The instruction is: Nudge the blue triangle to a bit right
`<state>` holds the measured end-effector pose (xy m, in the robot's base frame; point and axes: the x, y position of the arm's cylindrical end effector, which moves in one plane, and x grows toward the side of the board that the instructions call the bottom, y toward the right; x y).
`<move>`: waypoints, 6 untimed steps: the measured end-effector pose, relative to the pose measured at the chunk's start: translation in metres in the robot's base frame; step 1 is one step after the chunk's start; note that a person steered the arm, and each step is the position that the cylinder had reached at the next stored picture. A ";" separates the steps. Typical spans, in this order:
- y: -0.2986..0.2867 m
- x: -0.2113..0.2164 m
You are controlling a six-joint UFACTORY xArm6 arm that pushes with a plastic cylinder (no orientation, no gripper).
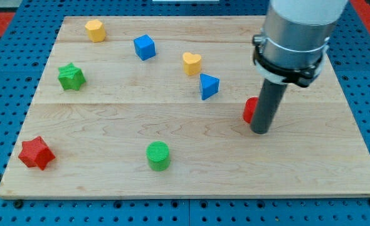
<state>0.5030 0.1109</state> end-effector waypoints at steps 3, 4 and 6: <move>-0.097 -0.066; -0.084 -0.068; -0.146 -0.060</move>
